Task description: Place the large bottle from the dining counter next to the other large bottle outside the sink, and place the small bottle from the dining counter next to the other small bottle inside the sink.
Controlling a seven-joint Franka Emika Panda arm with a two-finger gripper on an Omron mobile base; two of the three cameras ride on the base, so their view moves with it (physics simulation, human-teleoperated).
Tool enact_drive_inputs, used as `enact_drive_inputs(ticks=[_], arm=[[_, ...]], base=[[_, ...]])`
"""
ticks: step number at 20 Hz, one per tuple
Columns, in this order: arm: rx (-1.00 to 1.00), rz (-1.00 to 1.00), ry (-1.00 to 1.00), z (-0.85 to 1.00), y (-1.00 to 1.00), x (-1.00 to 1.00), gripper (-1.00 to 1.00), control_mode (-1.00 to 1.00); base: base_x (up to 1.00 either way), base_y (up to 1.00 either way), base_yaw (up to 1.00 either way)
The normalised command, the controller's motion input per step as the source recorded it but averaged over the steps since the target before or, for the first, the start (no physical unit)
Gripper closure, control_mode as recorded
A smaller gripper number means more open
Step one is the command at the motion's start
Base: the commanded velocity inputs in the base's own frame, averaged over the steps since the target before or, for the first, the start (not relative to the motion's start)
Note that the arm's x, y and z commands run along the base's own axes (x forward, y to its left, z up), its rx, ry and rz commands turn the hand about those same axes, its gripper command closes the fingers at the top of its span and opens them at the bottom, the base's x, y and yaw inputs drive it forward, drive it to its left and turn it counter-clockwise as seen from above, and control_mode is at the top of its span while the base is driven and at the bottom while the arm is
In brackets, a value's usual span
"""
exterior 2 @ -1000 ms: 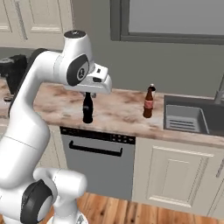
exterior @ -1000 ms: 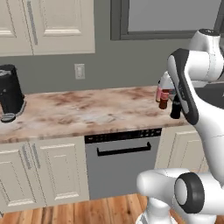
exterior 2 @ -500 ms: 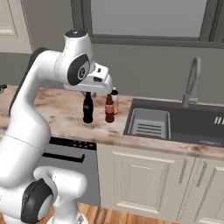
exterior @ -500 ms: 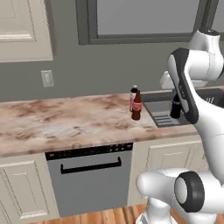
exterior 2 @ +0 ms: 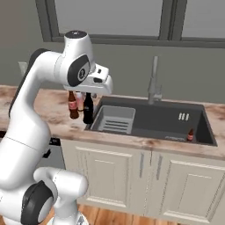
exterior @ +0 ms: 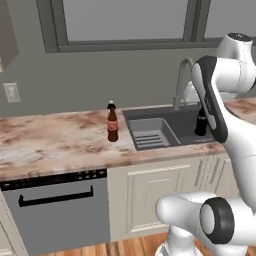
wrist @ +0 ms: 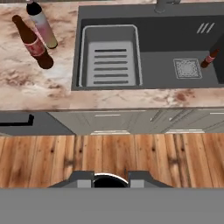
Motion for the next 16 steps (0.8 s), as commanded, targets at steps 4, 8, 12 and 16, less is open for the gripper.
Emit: enact_drive_inputs(ticks=[4, 8, 12, 16], arm=[[0.0, 0.0, 0.0, 0.0, 0.0, 0.0, 1.0, 1.0], [0.0, 0.0, 0.0, 0.0, 0.0, 0.0, 1.0, 1.0], [0.0, 0.0, 0.0, 0.0, 0.0, 0.0, 1.0, 1.0], [0.0, 0.0, 0.0, 0.0, 0.0, 0.0, 1.0, 1.0]], base=[[0.03, -0.81, -0.02], [0.08, -0.77, -0.01], [0.16, -0.68, 0.0], [0.39, -0.5, 0.0]])
